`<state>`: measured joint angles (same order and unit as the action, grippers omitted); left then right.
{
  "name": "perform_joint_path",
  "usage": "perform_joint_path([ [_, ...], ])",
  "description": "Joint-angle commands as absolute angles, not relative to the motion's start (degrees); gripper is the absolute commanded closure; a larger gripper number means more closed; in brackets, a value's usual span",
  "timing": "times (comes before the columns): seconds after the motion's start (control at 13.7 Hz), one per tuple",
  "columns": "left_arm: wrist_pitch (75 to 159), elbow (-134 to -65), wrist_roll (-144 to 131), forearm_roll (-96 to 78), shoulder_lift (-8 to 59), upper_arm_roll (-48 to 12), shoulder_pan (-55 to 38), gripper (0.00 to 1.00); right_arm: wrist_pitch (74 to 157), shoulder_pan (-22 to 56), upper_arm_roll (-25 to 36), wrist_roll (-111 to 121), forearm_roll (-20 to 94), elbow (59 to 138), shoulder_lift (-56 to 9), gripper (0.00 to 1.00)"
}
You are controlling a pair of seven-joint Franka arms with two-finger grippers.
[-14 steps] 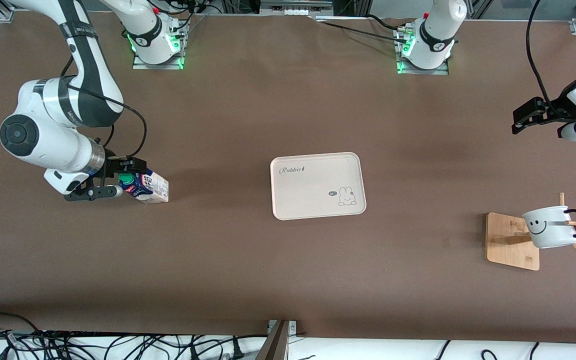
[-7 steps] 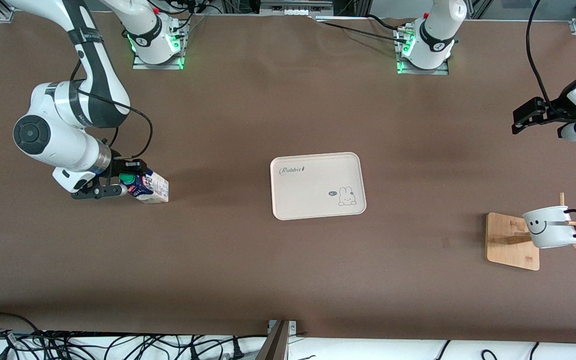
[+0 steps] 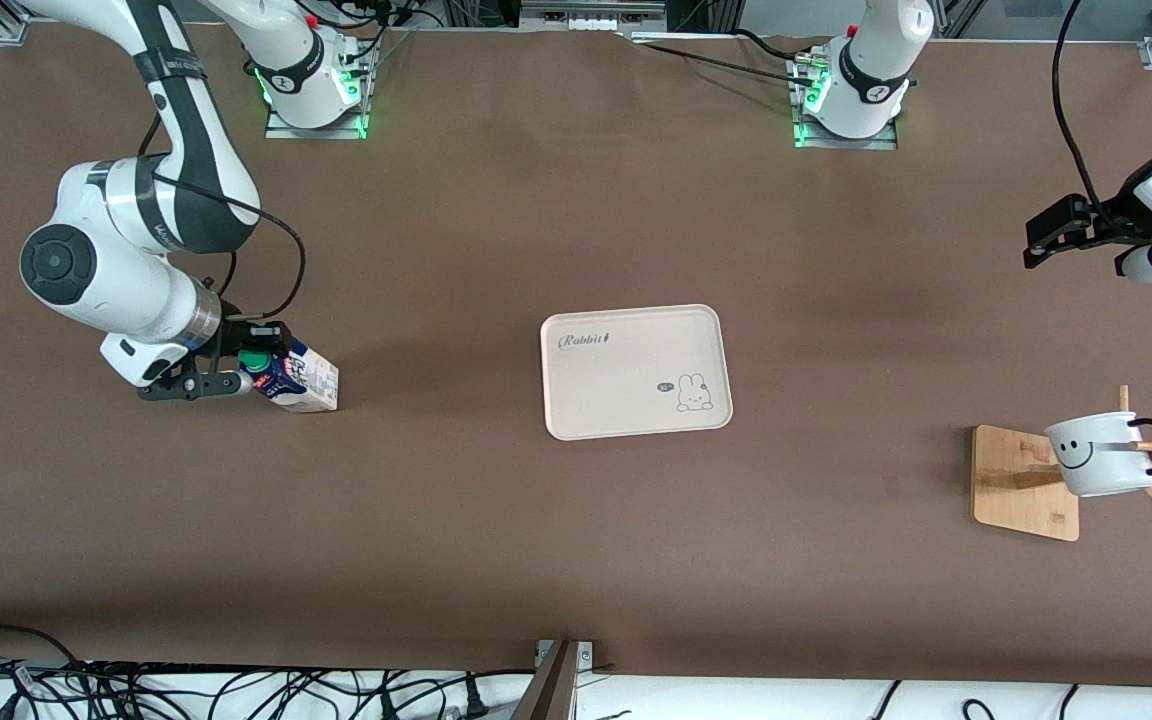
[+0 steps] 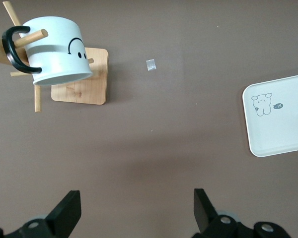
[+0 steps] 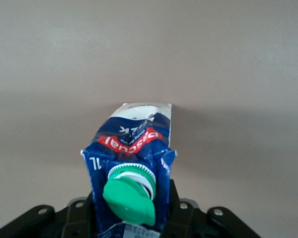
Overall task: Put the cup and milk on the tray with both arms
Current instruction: 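Lift the milk carton with the right gripper toward the white tray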
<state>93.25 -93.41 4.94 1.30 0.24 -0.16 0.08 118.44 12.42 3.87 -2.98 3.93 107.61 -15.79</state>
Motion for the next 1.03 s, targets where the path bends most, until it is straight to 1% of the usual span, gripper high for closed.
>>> perform_joint_path([
  [0.0, 92.20, -91.85, 5.10, 0.18, 0.97, -0.44, 0.62, 0.00, 110.60, 17.21, 4.04, -10.35, 4.74, 99.18, -17.57, 0.49],
  [0.15, 92.20, -91.85, 5.18, 0.18, 0.97, -0.44, 0.62, 0.00, 104.18, 20.81, 3.96, -15.00, 5.18, 91.53, -20.55, 0.49],
  [0.29, 92.20, -91.85, 5.10, 0.18, 0.97, -0.44, 0.62, 0.00, 101.08, 25.81, 4.04, -18.88, 7.19, 85.89, -23.02, 0.49],
  [0.59, 92.20, -91.85, 5.19, 0.18, 0.97, -0.44, 0.62, 0.00, 102.82, 35.39, 4.04, -26.43, 12.13, 83.86, -25.74, 0.49],
  [0.81, 92.20, -91.85, 5.19, 0.18, 0.97, -0.44, 0.62, 0.00, 103.27, 41.12, 4.04, -31.98, 12.13, 78.24, -30.66, 0.49],
  [0.95, 92.20, -91.85, 5.10, 0.18, 0.97, -0.44, 0.62, 0.00, 103.88, 43.15, 4.04, -34.36, 12.04, 75.33, -33.74, 0.49],
])
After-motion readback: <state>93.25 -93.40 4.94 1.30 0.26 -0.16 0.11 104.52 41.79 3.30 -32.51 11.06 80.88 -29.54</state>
